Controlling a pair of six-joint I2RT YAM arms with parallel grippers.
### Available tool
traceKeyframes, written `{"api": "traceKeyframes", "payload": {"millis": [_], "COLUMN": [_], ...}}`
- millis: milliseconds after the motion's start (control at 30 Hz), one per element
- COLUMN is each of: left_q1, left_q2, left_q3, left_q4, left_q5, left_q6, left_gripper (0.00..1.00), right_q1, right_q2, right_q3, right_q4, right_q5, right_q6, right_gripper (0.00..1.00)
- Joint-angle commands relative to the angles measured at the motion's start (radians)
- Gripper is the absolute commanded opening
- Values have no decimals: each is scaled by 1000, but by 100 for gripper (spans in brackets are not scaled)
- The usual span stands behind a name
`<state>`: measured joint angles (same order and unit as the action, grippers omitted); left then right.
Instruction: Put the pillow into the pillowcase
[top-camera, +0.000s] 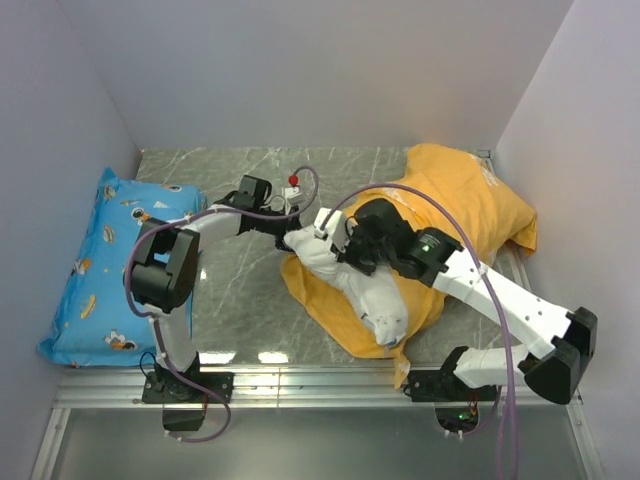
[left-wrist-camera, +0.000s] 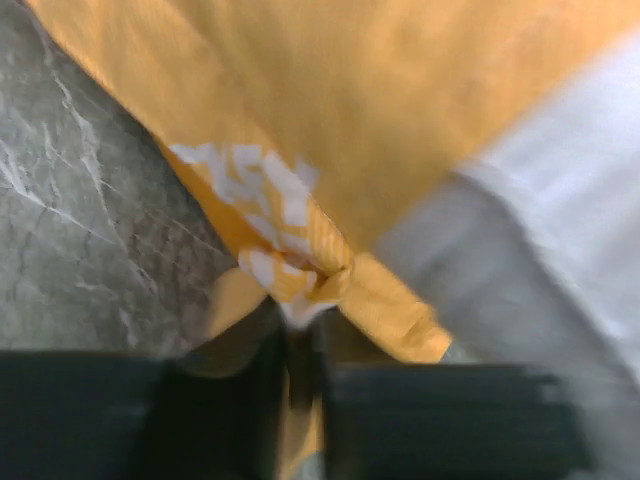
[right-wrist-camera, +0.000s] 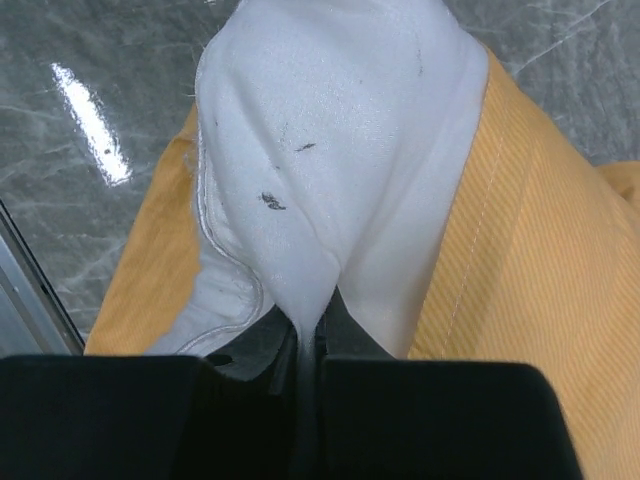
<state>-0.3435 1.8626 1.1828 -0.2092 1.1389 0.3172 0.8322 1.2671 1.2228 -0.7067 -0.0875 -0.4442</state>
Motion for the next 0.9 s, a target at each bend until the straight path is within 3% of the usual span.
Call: {"api": "traceKeyframes", "payload": {"millis": [0, 67, 100, 133, 200, 233, 267, 300, 367, 400, 467, 500, 667, 800, 867], "left_q1": [6, 66, 92, 142, 181, 201, 205, 205, 208, 207, 186, 184, 190, 198, 198], "left_q2": [64, 38, -6, -28, -63, -62, -51, -18, -16, -17, -8, 10, 35, 15, -8], "left_q3": [104, 147, 152, 167, 244, 276, 337, 359, 315, 302, 310, 319, 371, 368, 335], "left_q4": [-88, -163, -185, -311, -561, -833, -1002, -1145, -1161, -1161, -1151, -1159, -1158, -1119, -1003], "left_q5": [28, 93, 129, 192, 229, 243, 245, 243, 272, 275, 265, 274, 286, 248, 196], "left_q6": [-9, 9, 3, 19, 225, 323, 547, 672, 634, 641, 645, 640, 605, 542, 399], "left_gripper": [13, 1, 0, 1, 0, 0, 0, 1, 1, 0, 0, 0, 0, 1, 0], "right_q1": [-4, -2, -16, -40, -154, -185, -209, -211, -203, -182, -141, -92, 60, 163, 209], "right_q2": [-74, -28, -2, 73, 150, 207, 224, 238, 245, 236, 183, 160, 14, -18, -11], "right_q3": [-72, -227, -285, -384, -430, -419, -408, -395, -297, -245, -154, -148, -181, -212, -281], "right_q4": [99, 169, 270, 330, 485, 519, 547, 581, 517, 374, 261, 253, 254, 188, 217], "right_q5": [53, 262, 328, 462, 540, 575, 633, 669, 669, 636, 586, 586, 508, 384, 393], "right_q6": [-54, -109, -178, -215, -305, -323, -341, -361, -326, -236, -179, -180, -241, -278, -301], "right_gripper": [0, 0, 0, 0, 0, 0, 0, 0, 0, 14, 44, 51, 54, 69, 70]}}
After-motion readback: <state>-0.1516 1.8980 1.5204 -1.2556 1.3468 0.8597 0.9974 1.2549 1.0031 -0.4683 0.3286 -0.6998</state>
